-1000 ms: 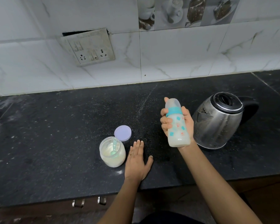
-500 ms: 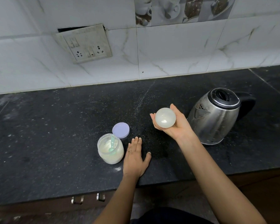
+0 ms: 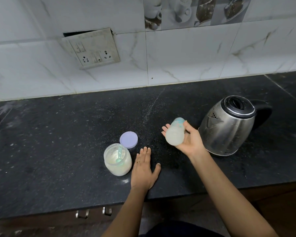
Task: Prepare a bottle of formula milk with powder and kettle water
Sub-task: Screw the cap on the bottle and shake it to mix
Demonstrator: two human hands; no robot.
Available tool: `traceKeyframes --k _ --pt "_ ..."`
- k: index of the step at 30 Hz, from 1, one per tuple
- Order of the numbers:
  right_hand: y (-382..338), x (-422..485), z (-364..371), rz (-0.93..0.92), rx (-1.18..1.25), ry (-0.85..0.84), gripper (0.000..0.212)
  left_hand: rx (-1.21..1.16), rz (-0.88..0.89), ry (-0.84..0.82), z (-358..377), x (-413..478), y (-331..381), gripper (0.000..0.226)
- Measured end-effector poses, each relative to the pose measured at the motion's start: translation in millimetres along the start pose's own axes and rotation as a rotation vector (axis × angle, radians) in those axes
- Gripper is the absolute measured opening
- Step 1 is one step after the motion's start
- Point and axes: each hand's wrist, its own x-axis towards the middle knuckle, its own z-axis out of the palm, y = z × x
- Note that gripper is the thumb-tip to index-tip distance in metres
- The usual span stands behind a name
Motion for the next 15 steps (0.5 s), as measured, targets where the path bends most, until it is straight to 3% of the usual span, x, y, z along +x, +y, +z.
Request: traceKeyframes --k 2,4,7,10,13,15 --pt "5 -5 -15 0.043 -0.125 -0.189 0.072 0.002 0.000 -0.002 0 0 0 0.081" --pt "8 -6 -22 0.061 -0.130 -0.250 0.081 0.003 -0.002 -0.009 1 1 0 0.081" --pt "8 3 -29 -0.031 -0.088 -0.212 0.064 0.005 -0.005 -0.010 0 1 0 0.081" --pt "9 -2 -19 -0.006 -0.129 -0.336 0.072 0.002 -0.001 -0.009 0 1 0 0.081" --pt "7 0 0 -0.167 0.063 -0.147 0.050 0.002 0.000 -0.002 0 1 -1 0.081" --pt "5 1 2 -0.178 0.224 -0.107 0.064 0.003 0.003 -0.007 0 1 -1 0.081"
